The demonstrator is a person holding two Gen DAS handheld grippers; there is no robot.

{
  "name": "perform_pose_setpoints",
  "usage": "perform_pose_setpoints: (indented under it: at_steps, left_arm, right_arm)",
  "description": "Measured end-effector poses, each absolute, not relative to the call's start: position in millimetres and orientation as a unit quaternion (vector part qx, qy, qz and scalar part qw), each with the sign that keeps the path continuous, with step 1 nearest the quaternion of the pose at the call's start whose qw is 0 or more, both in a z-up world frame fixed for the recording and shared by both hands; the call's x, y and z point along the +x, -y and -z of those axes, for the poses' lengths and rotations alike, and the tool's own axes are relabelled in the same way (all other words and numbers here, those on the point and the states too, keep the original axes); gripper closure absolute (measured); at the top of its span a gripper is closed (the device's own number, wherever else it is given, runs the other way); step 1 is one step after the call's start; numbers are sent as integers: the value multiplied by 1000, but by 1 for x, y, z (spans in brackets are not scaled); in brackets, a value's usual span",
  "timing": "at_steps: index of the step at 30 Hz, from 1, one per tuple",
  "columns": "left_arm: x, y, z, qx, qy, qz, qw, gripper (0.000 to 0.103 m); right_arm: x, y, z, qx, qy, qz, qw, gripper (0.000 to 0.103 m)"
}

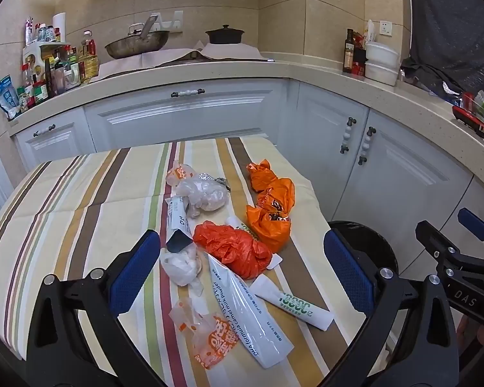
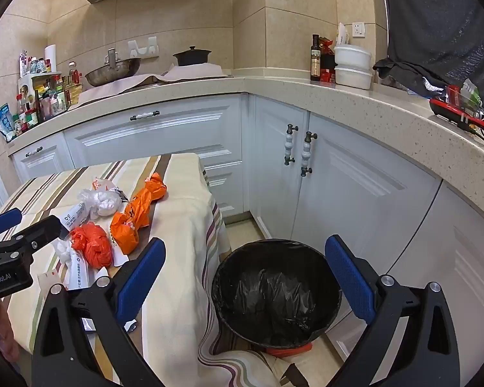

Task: Collect trash

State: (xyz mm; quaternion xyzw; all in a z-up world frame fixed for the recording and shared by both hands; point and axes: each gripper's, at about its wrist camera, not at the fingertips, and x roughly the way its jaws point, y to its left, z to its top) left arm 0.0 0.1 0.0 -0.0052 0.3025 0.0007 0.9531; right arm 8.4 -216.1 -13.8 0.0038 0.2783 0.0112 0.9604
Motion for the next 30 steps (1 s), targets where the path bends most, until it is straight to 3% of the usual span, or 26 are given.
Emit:
perform_pose_setpoints:
  at_steps: [30]
  left_arm:
    - [1, -1, 8, -3, -310, 1, 951, 4]
  right_arm:
    - [6, 220, 12, 5, -274, -8, 962, 7]
